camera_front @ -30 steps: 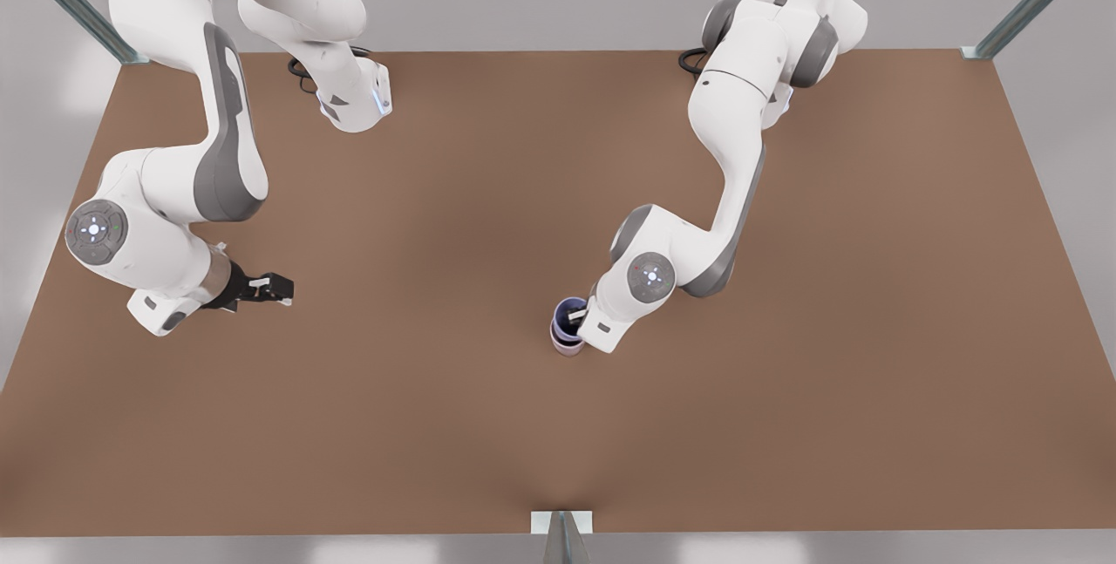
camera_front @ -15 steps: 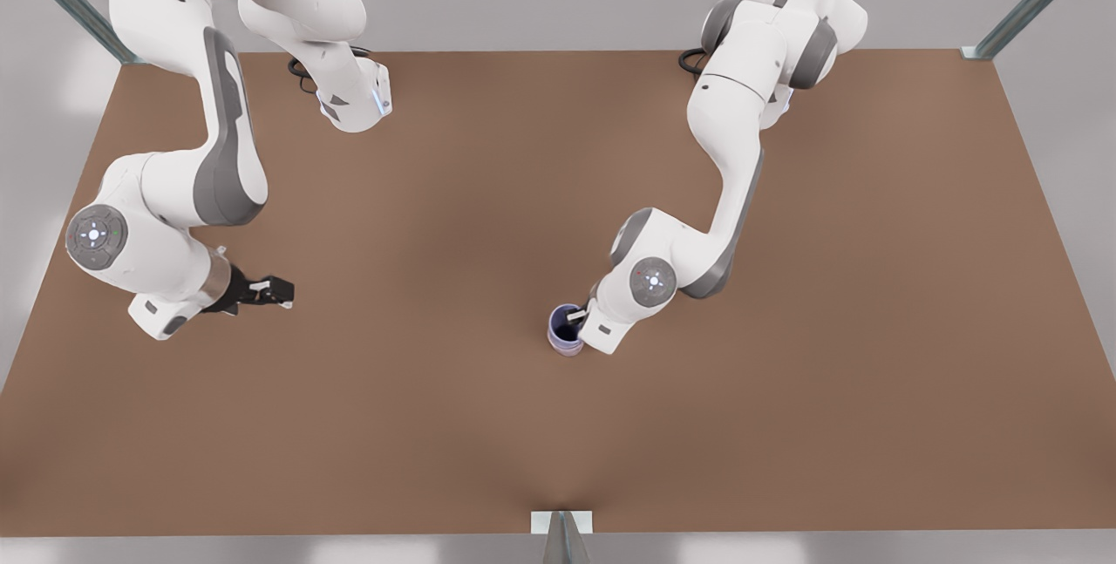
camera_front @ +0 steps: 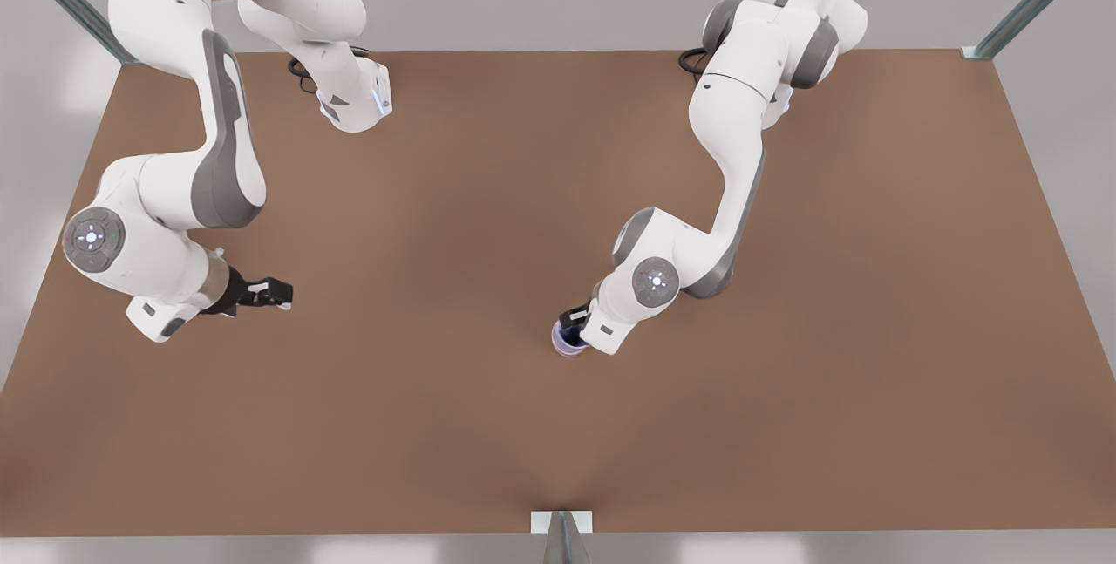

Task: Stack the cups, with the pink cup at the bottom and the purple cup at the top

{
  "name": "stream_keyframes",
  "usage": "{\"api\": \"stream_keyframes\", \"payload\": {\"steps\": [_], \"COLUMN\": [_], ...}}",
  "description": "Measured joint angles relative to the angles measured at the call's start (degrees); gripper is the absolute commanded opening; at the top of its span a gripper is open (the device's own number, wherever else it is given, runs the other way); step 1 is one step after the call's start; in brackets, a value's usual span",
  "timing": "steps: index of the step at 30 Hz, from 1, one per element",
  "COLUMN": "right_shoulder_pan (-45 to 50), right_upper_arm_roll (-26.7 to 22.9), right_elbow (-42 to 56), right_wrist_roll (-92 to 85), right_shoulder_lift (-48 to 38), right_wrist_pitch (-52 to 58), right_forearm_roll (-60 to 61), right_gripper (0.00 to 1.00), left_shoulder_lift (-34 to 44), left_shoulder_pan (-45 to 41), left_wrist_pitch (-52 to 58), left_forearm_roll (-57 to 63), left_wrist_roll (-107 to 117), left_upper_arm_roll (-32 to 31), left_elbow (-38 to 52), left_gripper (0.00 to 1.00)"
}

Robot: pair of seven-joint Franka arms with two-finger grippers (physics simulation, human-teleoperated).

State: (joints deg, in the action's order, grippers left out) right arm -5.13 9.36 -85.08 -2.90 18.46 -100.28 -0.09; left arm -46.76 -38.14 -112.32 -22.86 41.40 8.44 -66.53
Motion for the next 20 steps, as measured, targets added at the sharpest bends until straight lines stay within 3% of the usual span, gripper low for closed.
{"api": "stream_keyframes", "payload": {"steps": [8, 9, 11, 14, 15, 17, 20], "right_shoulder_pan": [0.11, 0.12, 0.13, 0.09, 0.12, -0.97, -1.45], "right_upper_arm_roll": [0.01, -0.05, -0.04, 0.00, -0.05, 0.03, 0.04], "right_elbow": [-0.01, 0.00, 0.00, 0.17, 0.18, 0.18, 0.18], "right_wrist_roll": [0.00, 0.00, 0.00, 0.00, 0.00, -2.39, -2.72], "right_shoulder_lift": [0.41, 0.43, 0.36, 0.35, 0.35, 0.35, 0.35], "right_wrist_pitch": [-0.45, -0.45, -0.45, -0.45, -0.45, -0.39, -0.44], "right_forearm_roll": [0.00, 0.00, 0.00, 0.09, 0.09, 0.17, 0.18], "right_gripper": [1.00, 1.00, 1.00, 1.00, 1.00, 1.00, 1.00], "left_shoulder_lift": [3.31, 5.05, 12.73, 18.62, 21.79, 31.07, 31.13], "left_shoulder_pan": [1.05, 1.27, 9.48, 16.75, 18.65, 19.42, 19.32], "left_wrist_pitch": [2.03, 7.46, 24.10, 33.14, 32.78, 23.54, 23.29], "left_forearm_roll": [0.24, 0.54, 2.06, 10.98, 14.01, 18.29, 21.47], "left_wrist_roll": [0.00, 0.01, -11.86, -39.01, -43.05, -42.47, -42.80], "left_upper_arm_roll": [0.45, 1.03, 3.78, 5.02, 5.55, 5.10, 5.09], "left_elbow": [0.09, 0.33, 0.85, 0.79, -1.71, -15.74, -16.17], "left_gripper": [1.00, 1.00, 1.00, 1.00, 1.00, 1.00, 1.00]}}
